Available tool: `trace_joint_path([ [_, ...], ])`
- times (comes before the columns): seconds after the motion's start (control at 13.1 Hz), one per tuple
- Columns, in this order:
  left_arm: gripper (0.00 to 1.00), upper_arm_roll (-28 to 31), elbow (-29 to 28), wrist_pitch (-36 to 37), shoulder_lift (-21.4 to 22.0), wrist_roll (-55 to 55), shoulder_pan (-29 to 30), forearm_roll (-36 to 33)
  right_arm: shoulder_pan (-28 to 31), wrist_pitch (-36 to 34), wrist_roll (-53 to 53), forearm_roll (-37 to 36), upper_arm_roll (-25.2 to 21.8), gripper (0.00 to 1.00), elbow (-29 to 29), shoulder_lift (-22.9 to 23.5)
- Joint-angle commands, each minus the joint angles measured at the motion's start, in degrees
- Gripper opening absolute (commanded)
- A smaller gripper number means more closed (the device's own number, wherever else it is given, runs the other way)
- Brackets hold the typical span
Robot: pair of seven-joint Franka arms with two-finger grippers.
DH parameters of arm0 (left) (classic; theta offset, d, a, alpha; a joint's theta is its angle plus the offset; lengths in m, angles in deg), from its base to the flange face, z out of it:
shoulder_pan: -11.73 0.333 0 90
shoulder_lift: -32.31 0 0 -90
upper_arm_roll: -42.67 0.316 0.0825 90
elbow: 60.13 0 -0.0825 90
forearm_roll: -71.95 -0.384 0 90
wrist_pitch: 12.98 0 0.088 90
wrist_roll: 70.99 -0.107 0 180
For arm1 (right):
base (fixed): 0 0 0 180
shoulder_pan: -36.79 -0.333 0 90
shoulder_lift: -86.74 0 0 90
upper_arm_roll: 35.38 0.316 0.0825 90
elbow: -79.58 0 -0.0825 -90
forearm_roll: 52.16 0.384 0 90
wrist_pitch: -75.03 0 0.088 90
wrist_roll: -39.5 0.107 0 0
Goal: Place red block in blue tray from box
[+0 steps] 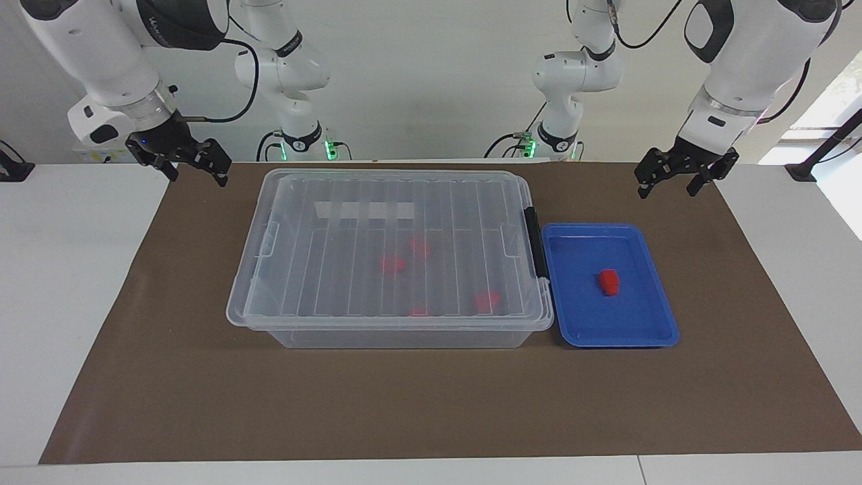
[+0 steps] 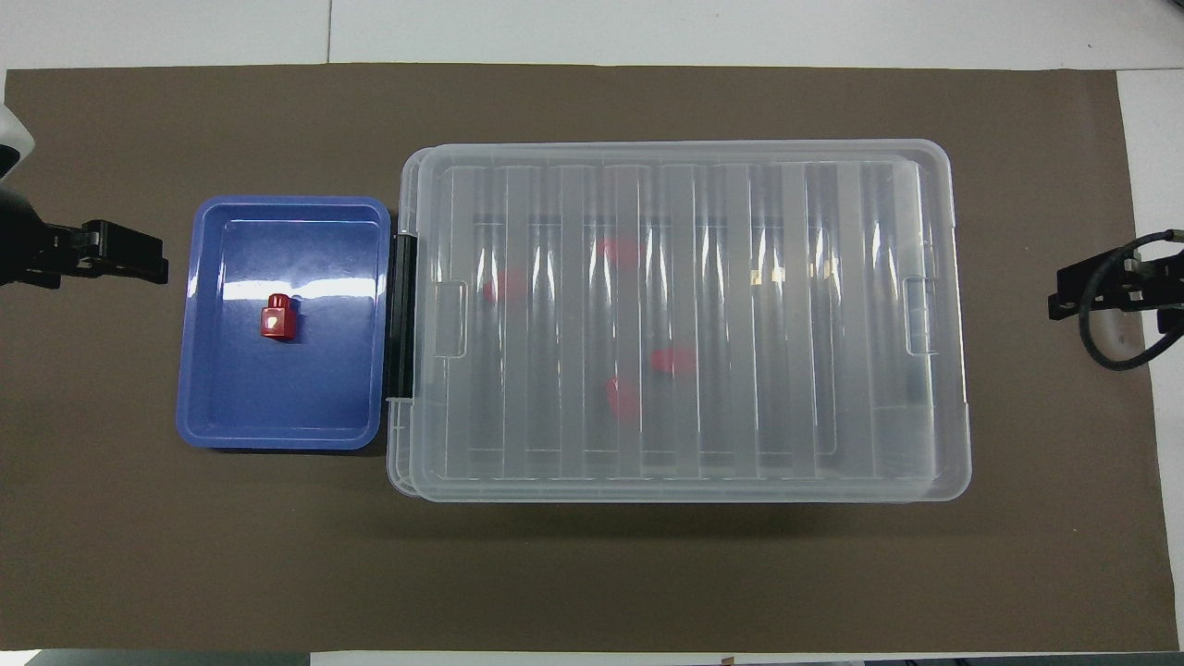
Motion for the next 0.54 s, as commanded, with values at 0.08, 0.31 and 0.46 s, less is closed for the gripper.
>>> trace_joint_path([
  [0.08, 1.00, -0.15, -1.29, 0.54, 1.50, -0.38, 0.62, 0.67, -0.58, -1.08, 0.48, -0.23, -0.59, 1.00, 1.32, 0.91],
  [0.31, 1.00, -0.15, -1.29, 0.54, 1.50, -0.38, 0.62, 0.59, -0.50, -0.82, 0.48, -0.58, -0.68, 1.00, 1.32, 1.00],
  [0.46, 1.00, -0.15, -1.29, 0.54, 1.50, -0.38, 0.62, 0.59, -0.41, -0.82, 0.48, -0.49, -0.68, 1.00, 1.41, 0.91],
])
